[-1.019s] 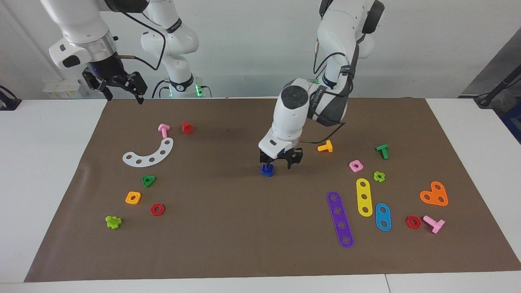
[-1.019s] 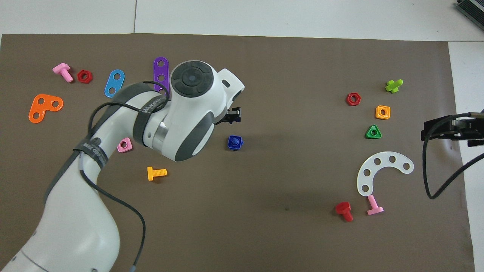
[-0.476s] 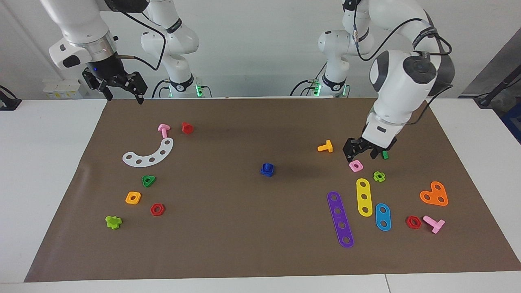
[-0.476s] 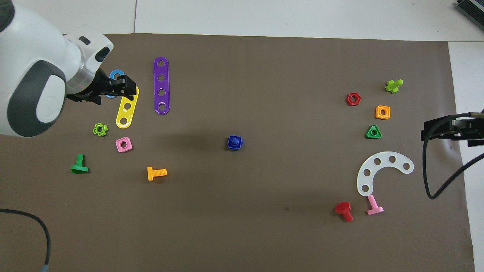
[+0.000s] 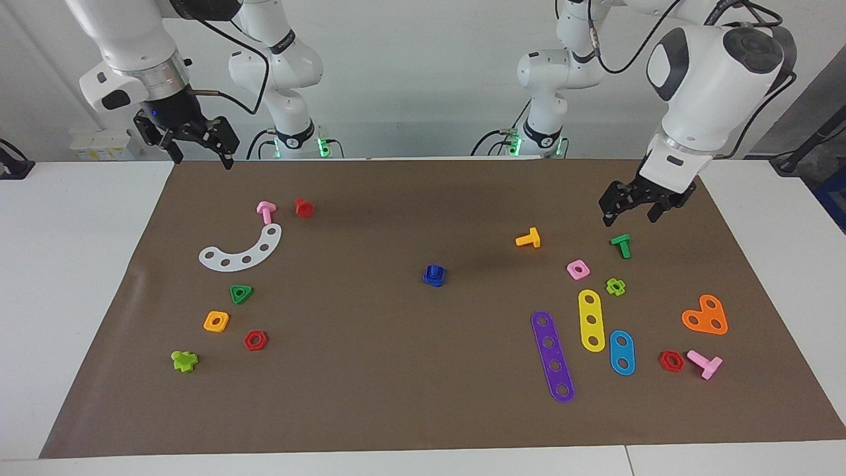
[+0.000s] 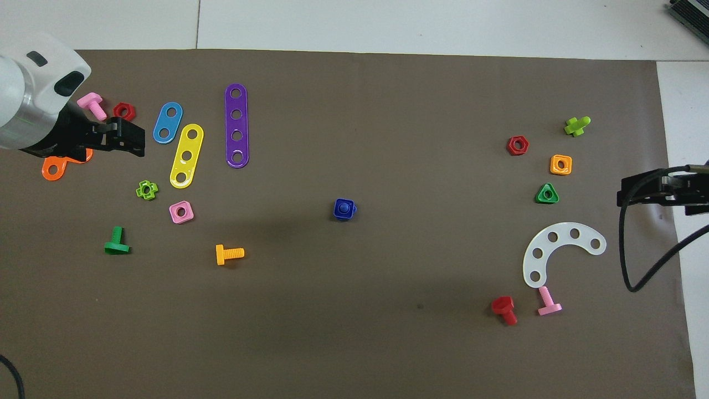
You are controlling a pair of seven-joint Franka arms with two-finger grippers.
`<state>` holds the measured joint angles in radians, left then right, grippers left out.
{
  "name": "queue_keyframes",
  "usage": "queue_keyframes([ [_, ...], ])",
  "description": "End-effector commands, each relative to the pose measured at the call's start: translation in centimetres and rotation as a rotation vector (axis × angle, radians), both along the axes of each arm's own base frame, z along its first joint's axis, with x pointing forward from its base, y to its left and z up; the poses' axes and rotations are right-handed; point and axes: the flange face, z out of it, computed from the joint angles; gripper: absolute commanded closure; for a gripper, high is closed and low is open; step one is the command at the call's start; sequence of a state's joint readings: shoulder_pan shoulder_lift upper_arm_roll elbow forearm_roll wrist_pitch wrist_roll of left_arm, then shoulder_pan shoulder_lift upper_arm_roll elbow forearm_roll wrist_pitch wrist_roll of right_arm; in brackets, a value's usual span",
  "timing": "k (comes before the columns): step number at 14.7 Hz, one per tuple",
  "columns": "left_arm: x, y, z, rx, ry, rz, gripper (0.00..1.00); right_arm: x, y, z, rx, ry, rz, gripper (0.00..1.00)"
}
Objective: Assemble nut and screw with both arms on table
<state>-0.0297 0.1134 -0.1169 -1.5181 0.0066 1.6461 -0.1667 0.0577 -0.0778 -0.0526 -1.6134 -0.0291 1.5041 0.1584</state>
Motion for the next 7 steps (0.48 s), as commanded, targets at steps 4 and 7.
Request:
queue_keyframes([
  [4, -3.1, 0.3, 3.1, 0.003, 0.005, -0.046, 0.01, -0.3, -0.2, 0.4, 0.011, 0.006, 0.023, 0.0],
  [7, -3.7, 0.5, 3.9, 0.005, 0.0, -0.082, 0.01, -0.3, -0.2, 0.4, 0.011, 0.004, 0.023, 0.0],
])
